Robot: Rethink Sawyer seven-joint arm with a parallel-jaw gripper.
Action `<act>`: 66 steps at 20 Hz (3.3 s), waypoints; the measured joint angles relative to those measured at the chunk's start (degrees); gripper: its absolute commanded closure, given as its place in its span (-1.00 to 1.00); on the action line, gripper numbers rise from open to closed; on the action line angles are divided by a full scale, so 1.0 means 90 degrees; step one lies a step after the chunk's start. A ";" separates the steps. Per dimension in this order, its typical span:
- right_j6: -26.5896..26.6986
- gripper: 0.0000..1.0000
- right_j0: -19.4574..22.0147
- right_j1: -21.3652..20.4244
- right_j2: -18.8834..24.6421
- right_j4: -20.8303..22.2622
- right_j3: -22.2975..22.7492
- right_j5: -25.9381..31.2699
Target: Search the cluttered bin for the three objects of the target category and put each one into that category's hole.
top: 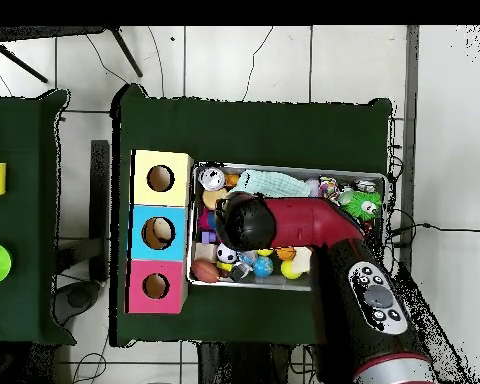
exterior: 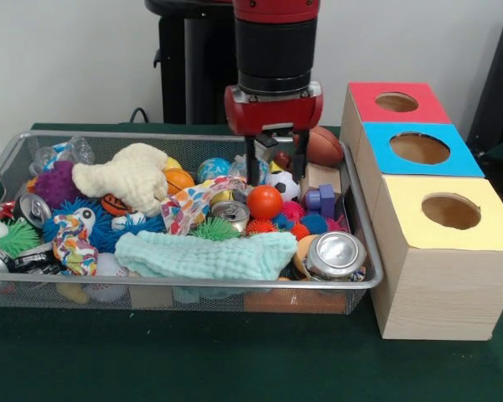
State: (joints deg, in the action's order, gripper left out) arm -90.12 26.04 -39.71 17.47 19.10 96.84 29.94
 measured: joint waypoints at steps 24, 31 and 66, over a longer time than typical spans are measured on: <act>0.0614 -1.00 0.1673 0.0264 0.0893 0.1298 -0.0490 0.0919; 0.1168 -1.00 0.2058 0.0402 0.1242 0.1657 -0.0710 0.1080; 0.2020 -1.00 0.2570 0.0314 0.1444 0.2834 -0.0550 0.1096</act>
State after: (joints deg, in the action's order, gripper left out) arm -71.94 49.17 -36.89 30.47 44.61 91.89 39.80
